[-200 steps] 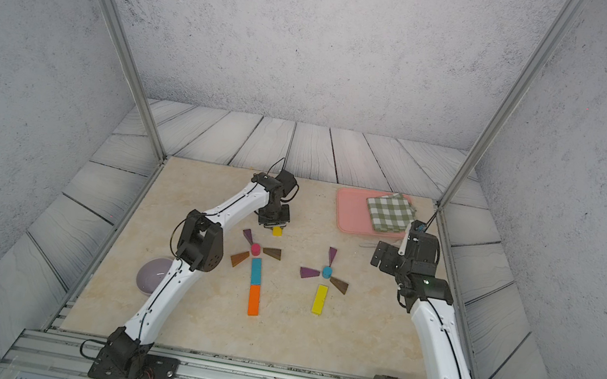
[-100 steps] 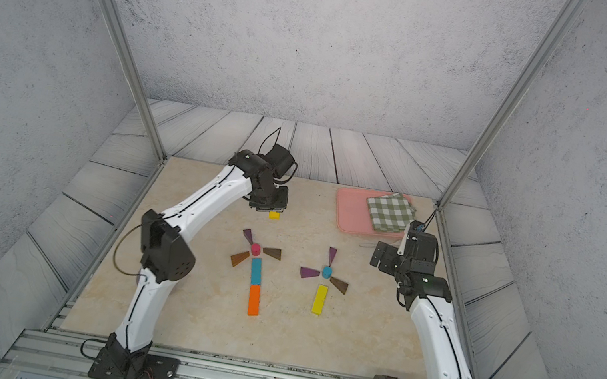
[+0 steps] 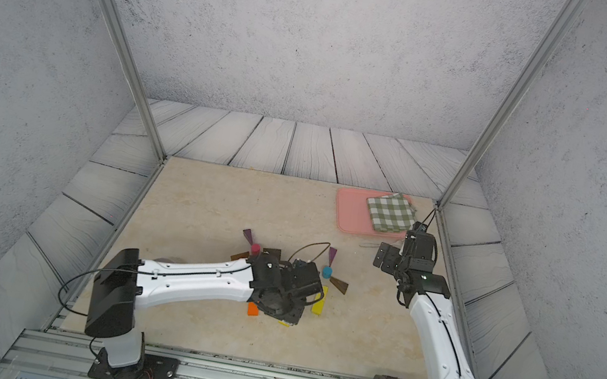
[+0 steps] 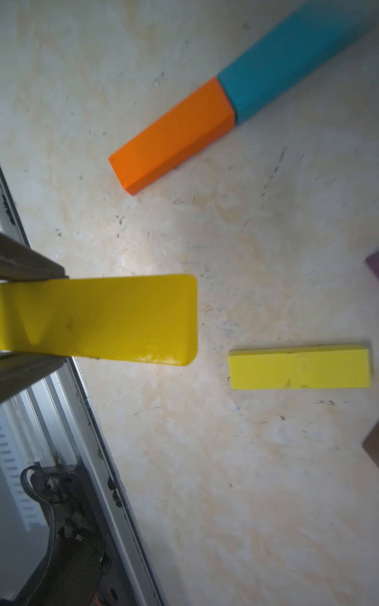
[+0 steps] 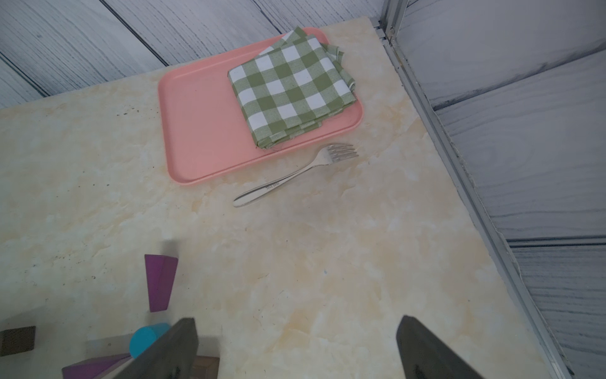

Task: Assemble a small pinwheel with building blocks
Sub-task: Assemble the building block at the center of the board.

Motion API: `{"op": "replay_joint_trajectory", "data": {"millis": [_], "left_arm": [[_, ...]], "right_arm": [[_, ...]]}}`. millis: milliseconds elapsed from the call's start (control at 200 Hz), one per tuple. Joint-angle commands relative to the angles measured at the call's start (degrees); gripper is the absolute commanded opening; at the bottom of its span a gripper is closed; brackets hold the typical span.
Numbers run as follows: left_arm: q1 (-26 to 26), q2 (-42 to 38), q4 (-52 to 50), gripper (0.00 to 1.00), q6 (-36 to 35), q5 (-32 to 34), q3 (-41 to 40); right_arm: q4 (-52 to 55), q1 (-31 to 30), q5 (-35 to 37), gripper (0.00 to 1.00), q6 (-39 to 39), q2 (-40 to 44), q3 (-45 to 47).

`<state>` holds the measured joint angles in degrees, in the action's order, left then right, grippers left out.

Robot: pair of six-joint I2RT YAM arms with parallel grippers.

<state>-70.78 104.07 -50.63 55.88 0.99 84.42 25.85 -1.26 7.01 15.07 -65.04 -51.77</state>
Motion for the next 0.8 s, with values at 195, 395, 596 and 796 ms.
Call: {"op": "replay_joint_trajectory", "data": {"millis": [195,395,596,796], "left_arm": [[-2.52,8.41,5.46,0.03,4.35,-1.12,1.53],[-2.78,12.83,4.83,0.03,4.47,-2.18,3.98],[-2.61,15.62,5.11,0.06,4.44,-3.42,6.15],[-2.62,17.34,5.44,0.07,4.91,-4.53,6.94]], "right_arm": [[-1.21,0.27,2.28,0.99,1.28,0.63,1.74],[-0.93,0.34,2.86,0.99,1.18,0.61,1.58],[-0.89,0.36,2.90,0.99,1.19,0.74,1.89],[-1.16,0.41,2.57,0.99,1.26,1.06,2.31]]}}
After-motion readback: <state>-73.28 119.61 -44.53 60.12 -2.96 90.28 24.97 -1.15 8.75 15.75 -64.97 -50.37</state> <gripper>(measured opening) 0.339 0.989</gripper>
